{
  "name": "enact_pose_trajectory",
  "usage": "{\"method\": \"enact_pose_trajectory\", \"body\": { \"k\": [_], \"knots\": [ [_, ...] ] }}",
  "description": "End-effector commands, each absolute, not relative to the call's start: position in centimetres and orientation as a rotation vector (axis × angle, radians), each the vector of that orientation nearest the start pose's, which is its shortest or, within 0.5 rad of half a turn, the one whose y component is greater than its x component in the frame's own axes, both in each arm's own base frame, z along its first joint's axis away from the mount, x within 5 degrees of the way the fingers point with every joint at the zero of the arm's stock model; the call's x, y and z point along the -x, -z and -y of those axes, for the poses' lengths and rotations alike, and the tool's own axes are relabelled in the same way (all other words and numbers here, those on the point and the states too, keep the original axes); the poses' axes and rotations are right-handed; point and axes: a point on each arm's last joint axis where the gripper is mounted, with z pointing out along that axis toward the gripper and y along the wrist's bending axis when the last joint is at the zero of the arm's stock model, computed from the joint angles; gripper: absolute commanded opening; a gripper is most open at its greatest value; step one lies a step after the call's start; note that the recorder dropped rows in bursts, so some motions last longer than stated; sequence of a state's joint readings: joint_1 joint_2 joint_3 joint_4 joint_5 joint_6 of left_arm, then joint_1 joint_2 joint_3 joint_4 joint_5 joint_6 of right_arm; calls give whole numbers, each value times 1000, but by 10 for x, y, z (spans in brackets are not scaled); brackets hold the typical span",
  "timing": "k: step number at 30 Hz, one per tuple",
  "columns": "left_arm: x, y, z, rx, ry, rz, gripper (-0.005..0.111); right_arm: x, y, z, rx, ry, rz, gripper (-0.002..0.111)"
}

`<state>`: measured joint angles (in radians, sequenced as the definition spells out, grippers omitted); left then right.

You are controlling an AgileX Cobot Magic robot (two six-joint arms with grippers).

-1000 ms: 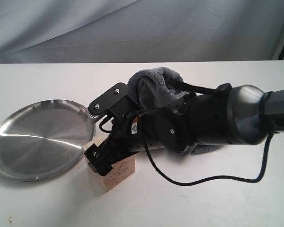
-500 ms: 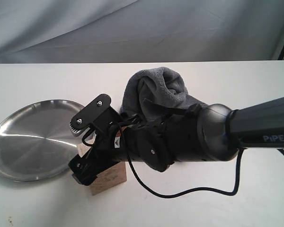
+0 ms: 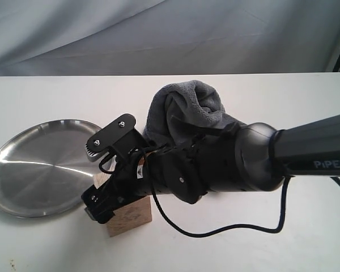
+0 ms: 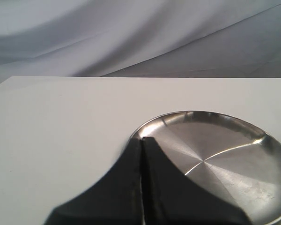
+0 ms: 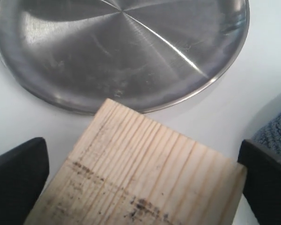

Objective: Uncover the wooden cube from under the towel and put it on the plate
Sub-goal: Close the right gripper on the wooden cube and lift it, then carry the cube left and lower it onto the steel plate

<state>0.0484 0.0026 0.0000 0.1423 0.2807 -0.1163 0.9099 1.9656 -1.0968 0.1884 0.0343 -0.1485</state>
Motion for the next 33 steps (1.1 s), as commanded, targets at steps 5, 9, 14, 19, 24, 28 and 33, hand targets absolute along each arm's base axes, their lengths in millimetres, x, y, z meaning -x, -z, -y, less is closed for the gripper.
{"method": "enact_pose_trajectory", "body": {
  "k": [5, 9, 14, 19, 24, 28, 33],
  "knots": [
    [-55, -189, -6, 59, -83, -1747, 0, -236, -108, -312, 1049, -411, -2385, 97],
    [-55, -189, -6, 59, -83, -1747, 0, -236, -109, -312, 1030, -417, -2392, 70],
    [-55, -189, -6, 59, -83, -1747, 0, -236, -114, -312, 1062, -409, -2359, 17],
    [-55, -189, -6, 59, -83, -1747, 0, -237, -132, -311, 1105, -401, -2287, 0],
    [-55, -189, -6, 59, -83, -1747, 0, -236, -156, -310, 1105, -416, -2216, 0],
    [-55, -189, -6, 59, -83, -1747, 0, -235, -172, -308, 1126, -416, -2155, 0],
    [-55, -189, -6, 57, -85, -1747, 0, -235, -178, -308, 1172, -393, -2101, 0]
  ]
}}
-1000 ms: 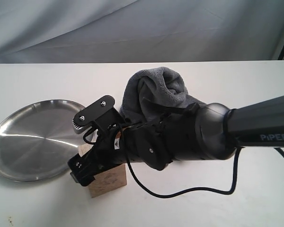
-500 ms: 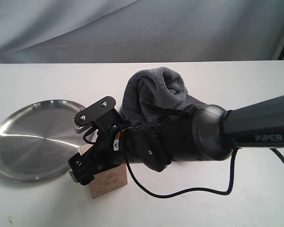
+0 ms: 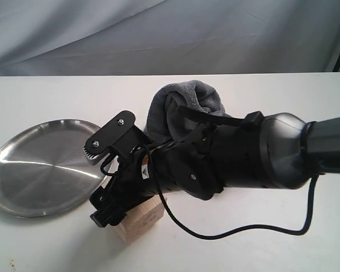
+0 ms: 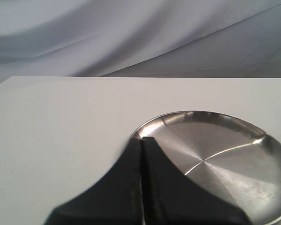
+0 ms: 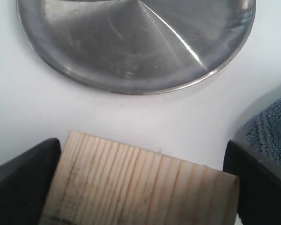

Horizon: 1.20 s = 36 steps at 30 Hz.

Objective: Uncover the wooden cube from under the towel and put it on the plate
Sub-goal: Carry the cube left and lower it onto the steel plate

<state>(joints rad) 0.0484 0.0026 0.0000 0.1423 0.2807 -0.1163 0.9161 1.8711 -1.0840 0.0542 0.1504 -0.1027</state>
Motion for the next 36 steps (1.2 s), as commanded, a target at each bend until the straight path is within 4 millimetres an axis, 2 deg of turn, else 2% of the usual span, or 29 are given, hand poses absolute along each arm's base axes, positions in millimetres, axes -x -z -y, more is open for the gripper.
{"method": "enact_pose_trajectory", "body": {
  "k": [1, 17, 20, 23, 28, 36],
  "knots": [
    [-55, -189, -6, 57, -85, -1747, 0, -236, -178, -308, 1179, -391, -2085, 0],
    [-55, -189, -6, 57, -85, -1747, 0, -249, -211, -326, 1042, -484, -1646, 0],
    [-55, -189, -6, 57, -85, -1747, 0, -252, -217, -332, 1051, -482, -1633, 0],
    [-55, -189, -6, 57, -85, -1747, 0, -262, -222, -344, 1062, -473, -1657, 0],
    [-55, -189, -6, 57, -85, -1747, 0, -287, -229, -376, 1033, -490, -1661, 0],
    [-55, -189, -6, 59, -83, -1747, 0, -321, -201, -419, 1058, -470, -1711, 0]
  ]
}}
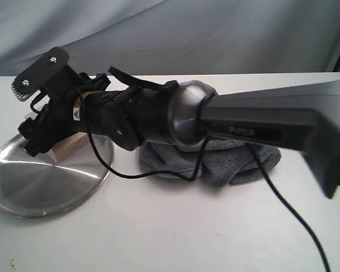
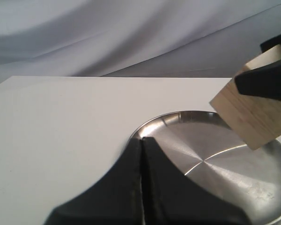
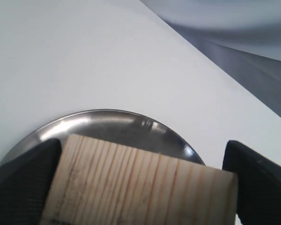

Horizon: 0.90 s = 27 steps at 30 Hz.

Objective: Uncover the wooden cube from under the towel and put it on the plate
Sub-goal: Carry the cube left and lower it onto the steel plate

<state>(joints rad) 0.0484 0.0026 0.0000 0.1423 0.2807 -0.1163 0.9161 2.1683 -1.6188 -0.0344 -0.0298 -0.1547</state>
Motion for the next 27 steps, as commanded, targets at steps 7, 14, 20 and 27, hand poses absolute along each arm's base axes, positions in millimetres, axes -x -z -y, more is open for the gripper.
{"method": "enact_pose_trajectory", "body": {
  "k": [7, 14, 20, 27],
  "knots": [
    [-55, -189, -6, 57, -85, -1747, 0, -336, -168, -439, 1043, -482, -1737, 0],
    [-55, -189, -6, 57, -85, -1747, 0, -344, -153, -449, 1031, -491, -1749, 0],
    [-55, -189, -6, 59, -83, -1747, 0, -345, -141, -451, 1034, -489, -1749, 0],
    [-55, -189, -6, 59, -83, -1747, 0, -345, -138, -451, 1031, -491, -1743, 0]
  ]
}}
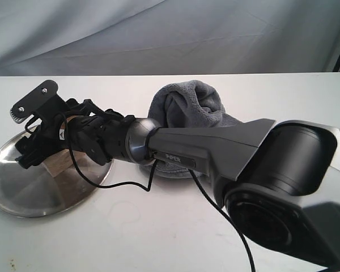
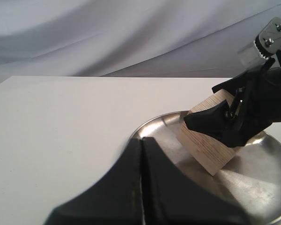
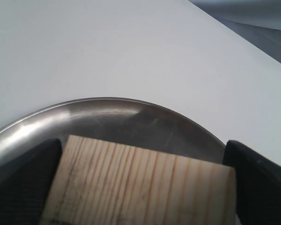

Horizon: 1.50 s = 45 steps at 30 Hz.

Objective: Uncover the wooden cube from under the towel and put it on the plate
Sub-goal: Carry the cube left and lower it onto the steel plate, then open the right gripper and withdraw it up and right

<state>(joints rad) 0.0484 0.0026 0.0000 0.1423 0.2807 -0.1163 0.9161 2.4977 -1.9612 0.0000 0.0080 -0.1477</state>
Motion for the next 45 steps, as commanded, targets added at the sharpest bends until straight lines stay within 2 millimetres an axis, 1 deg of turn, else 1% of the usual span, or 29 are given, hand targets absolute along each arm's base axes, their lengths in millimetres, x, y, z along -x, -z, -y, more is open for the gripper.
{"method": "enact_pose_trajectory", "body": {
  "k": [1, 3, 5, 7, 8, 9, 11, 13, 14, 15, 20, 23, 26, 29, 31, 34, 37, 40, 44, 45],
  "knots": [
    [-55, -189, -6, 59, -83, -1747, 0, -345, -138, -451, 1028, -493, -1739, 0],
    [-55, -189, -6, 57, -85, -1747, 0, -346, -138, -451, 1029, -492, -1737, 0],
    [-55, -189, -6, 57, -85, -1747, 0, -346, -138, -451, 1029, -492, -1737, 4],
    [-55, -189, -6, 57, -85, -1747, 0, -345, -138, -451, 1030, -492, -1743, 13],
    [-55, -189, -6, 57, -85, -1747, 0, -345, -138, -451, 1030, -491, -1744, 21],
    [-55, -189, -6, 57, -85, -1747, 0, -345, -137, -451, 1032, -491, -1747, 30],
    [-55, -189, -6, 57, -85, -1747, 0, -345, -136, -451, 1035, -489, -1752, 54],
    [-55, -189, -6, 57, -85, -1747, 0, -345, -136, -451, 1027, -495, -1759, 85],
    [-55, -189, -6, 59, -84, -1747, 0, -345, -136, -451, 1027, -495, -1759, 96],
    [-55, -189, -6, 59, -84, -1747, 0, -345, -136, -451, 1034, -490, -1754, 105],
    [-55, -189, -6, 59, -84, -1747, 0, -346, -141, -451, 1010, -505, -1733, 105],
    [-55, -189, -6, 59, -84, -1747, 0, -346, -150, -451, 993, -515, -1718, 105],
    [-55, -189, -6, 59, -84, -1747, 0, -345, -164, -450, 990, -517, -1713, 105],
    [-55, -189, -6, 57, -85, -1747, 0, -342, -183, -447, 1002, -512, -1727, 105],
    [-55, -189, -6, 57, -85, -1747, 0, -339, -198, -443, 1040, -482, -1729, 104],
    [-55, -189, -6, 57, -85, -1747, 0, -335, -217, -435, 1120, -406, -1754, 98],
    [-55, -189, -6, 57, -85, -1747, 0, -330, -238, -425, 1163, -350, -1784, 84],
    [-55, -189, -6, 59, -83, -1747, 0, -325, -260, -413, 1200, -286, -1811, 65],
    [-55, -189, -6, 59, -83, -1747, 0, -319, -287, -396, 1251, -169, -1835, 35],
    [-55, -189, -6, 59, -83, -1747, 0, -320, -293, -388, 1242, -149, -1860, 25]
  ]
}}
